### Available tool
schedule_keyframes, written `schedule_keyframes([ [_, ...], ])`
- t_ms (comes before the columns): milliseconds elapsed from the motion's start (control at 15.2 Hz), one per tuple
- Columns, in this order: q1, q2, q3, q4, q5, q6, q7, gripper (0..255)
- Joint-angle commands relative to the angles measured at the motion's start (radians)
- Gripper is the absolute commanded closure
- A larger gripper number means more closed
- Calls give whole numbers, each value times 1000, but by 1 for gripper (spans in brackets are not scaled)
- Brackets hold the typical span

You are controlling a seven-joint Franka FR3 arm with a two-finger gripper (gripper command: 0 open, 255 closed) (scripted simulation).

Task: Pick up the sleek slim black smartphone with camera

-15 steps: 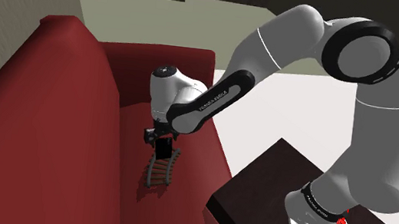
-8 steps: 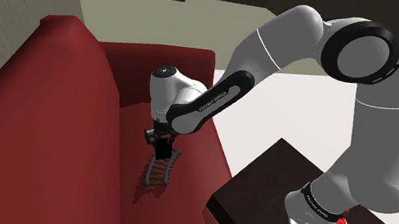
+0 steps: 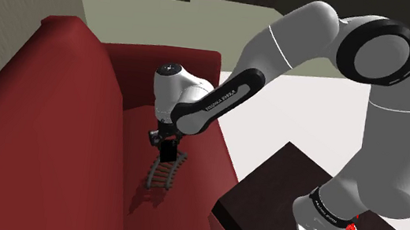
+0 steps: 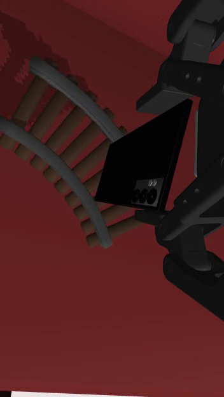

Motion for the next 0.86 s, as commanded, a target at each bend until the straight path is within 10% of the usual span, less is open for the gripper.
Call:
schedule_keyframes([
  [0,-7,-21,7,-2,10,-18,-9,255],
  [792,-30,-121,38,2,59,-118,-41,255],
])
